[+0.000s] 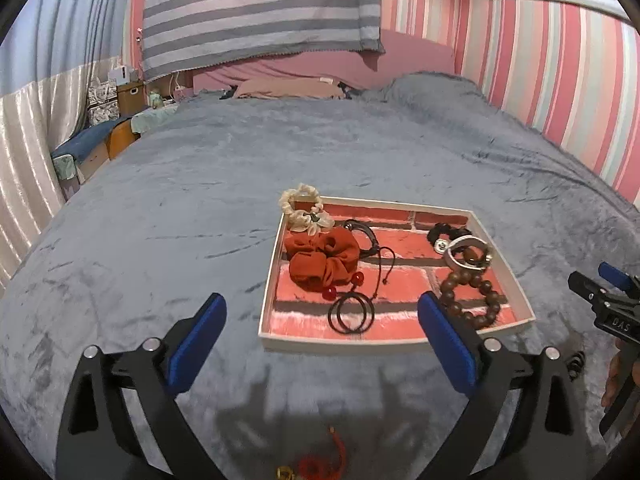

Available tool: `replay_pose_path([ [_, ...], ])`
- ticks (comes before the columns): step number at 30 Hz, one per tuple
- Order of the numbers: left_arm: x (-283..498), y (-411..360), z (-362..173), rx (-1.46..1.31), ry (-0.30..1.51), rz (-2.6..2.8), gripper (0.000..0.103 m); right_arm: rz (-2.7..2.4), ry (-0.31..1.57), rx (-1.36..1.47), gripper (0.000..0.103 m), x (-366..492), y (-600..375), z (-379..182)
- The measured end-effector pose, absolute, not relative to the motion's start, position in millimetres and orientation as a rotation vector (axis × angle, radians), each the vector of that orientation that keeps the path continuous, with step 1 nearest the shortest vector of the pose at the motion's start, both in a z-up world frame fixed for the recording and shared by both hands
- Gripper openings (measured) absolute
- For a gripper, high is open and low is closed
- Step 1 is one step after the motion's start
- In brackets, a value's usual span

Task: Organize jewelry
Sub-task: 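Carry the cord and bead bracelet into the tray and open both tools, then grasp the red tassel pendant with the left tool while the right tool grasps the black claw clip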

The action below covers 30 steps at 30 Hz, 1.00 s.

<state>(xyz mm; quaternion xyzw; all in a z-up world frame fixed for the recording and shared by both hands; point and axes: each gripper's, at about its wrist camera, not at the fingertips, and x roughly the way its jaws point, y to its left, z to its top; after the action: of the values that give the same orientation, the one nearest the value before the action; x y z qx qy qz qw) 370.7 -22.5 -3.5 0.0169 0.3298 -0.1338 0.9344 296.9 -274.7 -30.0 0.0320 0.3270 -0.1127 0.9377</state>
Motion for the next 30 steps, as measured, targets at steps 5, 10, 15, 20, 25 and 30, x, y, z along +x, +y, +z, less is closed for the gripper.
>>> replay_pose_path([
  [5, 339.8, -12.6, -8.2, 0.031, 0.683, -0.272, 0.098, -0.248, 0.662, 0.049, 0.099, 264.3, -284.4, -38.0],
  [10, 317.4, 1.1, -27.5, 0.007, 0.694, -0.239, 0.098, -0.276, 0.664, 0.063, 0.099, 238.3, -292.2, -53.1],
  [15, 300.3, 6.6, -53.2, -0.005, 0.721, -0.217, 0.098, -0.281, 0.674, 0.049, 0.099, 222.9, -284.1, -70.8],
  [20, 291.7, 0.9, -71.2, 0.026, 0.736, -0.203, 0.098, -0.284, 0.698, 0.035, 0.099, 211.7, -278.1, -89.8],
  [25, 286.4, 0.7, -88.0, 0.03, 0.759, -0.201, 0.098, -0.289, 0.715, 0.021, 0.099, 208.5, -277.8, -100.5],
  [30, 290.7, 6.1, -103.7, 0.009, 0.8, -0.201, 0.098, -0.288, 0.726, 0.019, 0.099, 213.0, -277.1, -104.9],
])
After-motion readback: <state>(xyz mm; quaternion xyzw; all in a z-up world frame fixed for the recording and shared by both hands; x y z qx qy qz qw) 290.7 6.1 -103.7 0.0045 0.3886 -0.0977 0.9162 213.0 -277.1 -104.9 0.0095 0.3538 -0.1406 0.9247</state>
